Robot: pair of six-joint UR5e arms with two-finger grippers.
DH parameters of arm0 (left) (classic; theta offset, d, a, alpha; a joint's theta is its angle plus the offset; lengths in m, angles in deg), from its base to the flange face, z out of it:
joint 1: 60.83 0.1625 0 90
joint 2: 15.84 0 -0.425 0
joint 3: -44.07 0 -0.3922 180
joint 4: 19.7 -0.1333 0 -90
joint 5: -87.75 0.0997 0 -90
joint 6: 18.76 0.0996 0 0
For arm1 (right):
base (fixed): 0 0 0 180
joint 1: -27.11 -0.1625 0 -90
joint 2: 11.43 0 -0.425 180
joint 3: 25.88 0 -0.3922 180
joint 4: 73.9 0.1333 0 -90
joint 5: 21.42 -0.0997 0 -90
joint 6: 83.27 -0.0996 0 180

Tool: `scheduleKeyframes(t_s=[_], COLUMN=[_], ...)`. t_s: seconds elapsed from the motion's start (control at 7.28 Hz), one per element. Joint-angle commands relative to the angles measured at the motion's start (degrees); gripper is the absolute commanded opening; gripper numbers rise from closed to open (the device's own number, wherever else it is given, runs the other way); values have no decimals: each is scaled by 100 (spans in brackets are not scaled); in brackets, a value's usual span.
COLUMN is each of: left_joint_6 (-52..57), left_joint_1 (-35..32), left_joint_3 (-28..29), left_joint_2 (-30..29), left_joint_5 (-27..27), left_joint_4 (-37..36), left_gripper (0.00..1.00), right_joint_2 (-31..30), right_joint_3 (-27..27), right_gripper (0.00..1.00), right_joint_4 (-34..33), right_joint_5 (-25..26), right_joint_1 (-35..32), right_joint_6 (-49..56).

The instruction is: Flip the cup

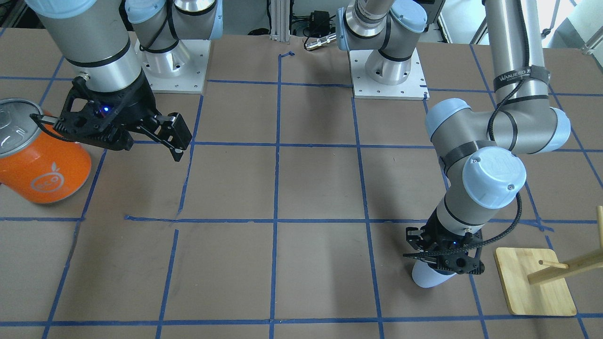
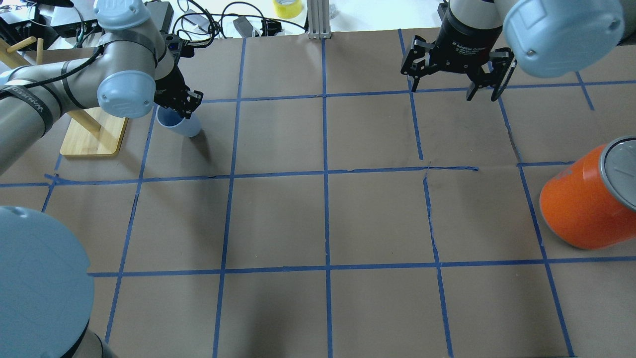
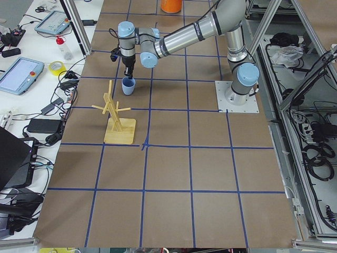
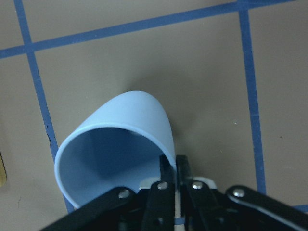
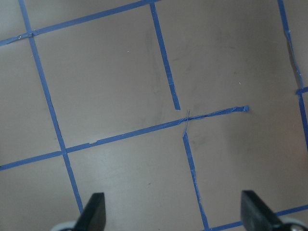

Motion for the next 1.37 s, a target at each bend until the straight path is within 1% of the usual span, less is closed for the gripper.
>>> scheduleKeyframes(t_s=[0.0, 0.14, 0.27, 0.41, 0.55, 0.69, 0.82, 0.96, 1.1, 1.24], left_joint_6=[-2, -19, -37, -141, -525, -625, -687, -1061, -1413, -1599], left_joint_1=[6, -2, -20, -46, -90, -212, -483, -695, -827, -881], left_joint_3=[30, 38, 38, 38, 108, 135, 144, 109, 100, 91], left_joint_2=[77, 261, 576, 979, 1453, 1902, 2272, 2501, 2591, 2505], left_joint_5=[8, -36, -27, -288, -422, -397, -344, -205, -194, -229], left_joint_4=[-40, -32, 47, 596, 1237, 1808, 1953, 2207, 2262, 2245], left_gripper=[100, 100, 100, 100, 100, 100, 100, 100, 100, 100], right_joint_2=[-8, -25, -17, -26, -26, -8, -34, -8, -25, -8], right_joint_3=[0, 0, 0, 0, -9, -9, 0, -9, 0, 0], right_gripper=[100, 100, 100, 100, 100, 100, 100, 100, 100, 100], right_joint_4=[7, 7, 7, 7, 16, 16, 16, 16, 16, 16], right_joint_5=[26, 26, 34, 26, 43, 35, 35, 34, 34, 34], right_joint_1=[0, 0, 0, 0, 0, 0, 0, 0, 0, 0], right_joint_6=[26, 26, 26, 26, 26, 17, 26, 17, 26, 26])
